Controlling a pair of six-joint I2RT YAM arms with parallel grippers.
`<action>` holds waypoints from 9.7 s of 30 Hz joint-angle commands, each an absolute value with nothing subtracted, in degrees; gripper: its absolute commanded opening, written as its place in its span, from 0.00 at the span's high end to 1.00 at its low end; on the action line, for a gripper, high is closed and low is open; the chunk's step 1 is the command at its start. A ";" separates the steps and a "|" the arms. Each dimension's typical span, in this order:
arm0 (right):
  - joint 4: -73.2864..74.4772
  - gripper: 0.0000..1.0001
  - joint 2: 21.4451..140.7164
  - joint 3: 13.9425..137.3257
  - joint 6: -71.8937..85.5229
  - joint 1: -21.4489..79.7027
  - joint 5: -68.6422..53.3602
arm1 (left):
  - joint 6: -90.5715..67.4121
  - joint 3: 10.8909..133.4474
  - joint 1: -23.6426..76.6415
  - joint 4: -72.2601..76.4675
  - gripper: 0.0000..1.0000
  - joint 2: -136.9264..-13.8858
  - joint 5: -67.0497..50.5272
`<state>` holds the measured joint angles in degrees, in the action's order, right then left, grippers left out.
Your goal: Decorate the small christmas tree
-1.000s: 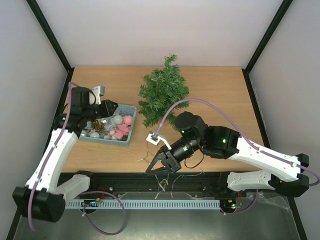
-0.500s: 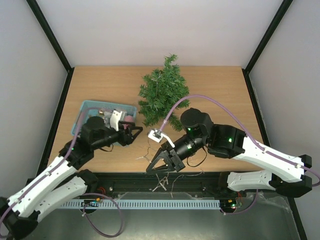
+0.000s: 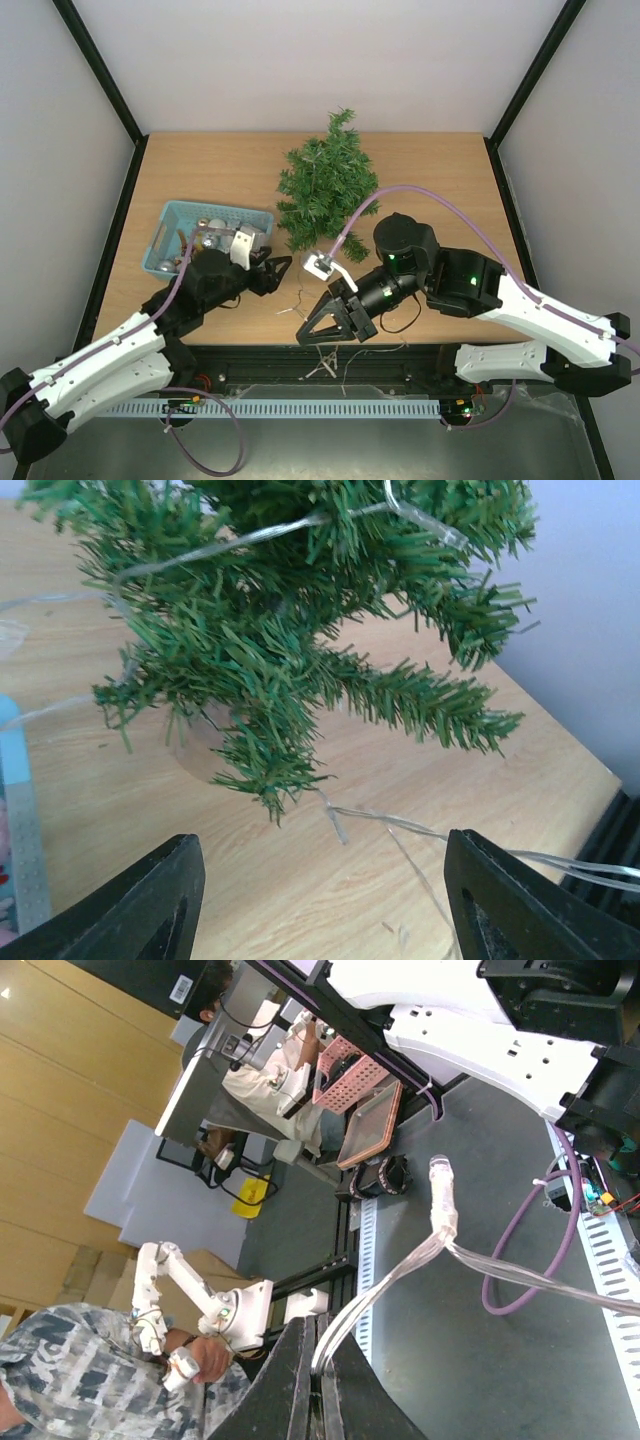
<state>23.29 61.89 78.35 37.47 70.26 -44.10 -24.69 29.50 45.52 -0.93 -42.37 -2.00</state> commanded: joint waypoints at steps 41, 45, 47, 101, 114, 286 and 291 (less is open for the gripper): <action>23.06 0.99 55.14 74.28 35.96 70.58 -41.91 | -14.60 28.70 63.18 24.16 0.84 -58.27 28.53; 23.27 0.99 54.87 74.38 35.98 70.58 -41.58 | -15.44 29.40 63.16 22.00 0.98 -57.86 28.53; 23.74 0.99 54.89 74.65 35.94 70.58 -40.97 | -16.84 30.38 63.17 17.86 0.98 -56.40 28.90; 46.77 0.99 76.85 108.61 19.56 51.58 -31.73 | -35.70 71.53 45.44 -42.46 0.96 -57.11 16.80; 41.75 0.99 91.19 126.16 14.97 41.09 -31.53 | -33.57 74.96 42.77 -39.81 0.94 -59.48 13.47; -6.34 0.99 71.31 53.54 7.70 42.09 39.54 | -36.50 35.89 39.00 14.43 0.60 -72.76 -1.13; -10.18 0.99 71.28 53.11 7.41 39.41 38.73 | -35.81 37.31 39.09 17.29 0.61 -76.02 -1.34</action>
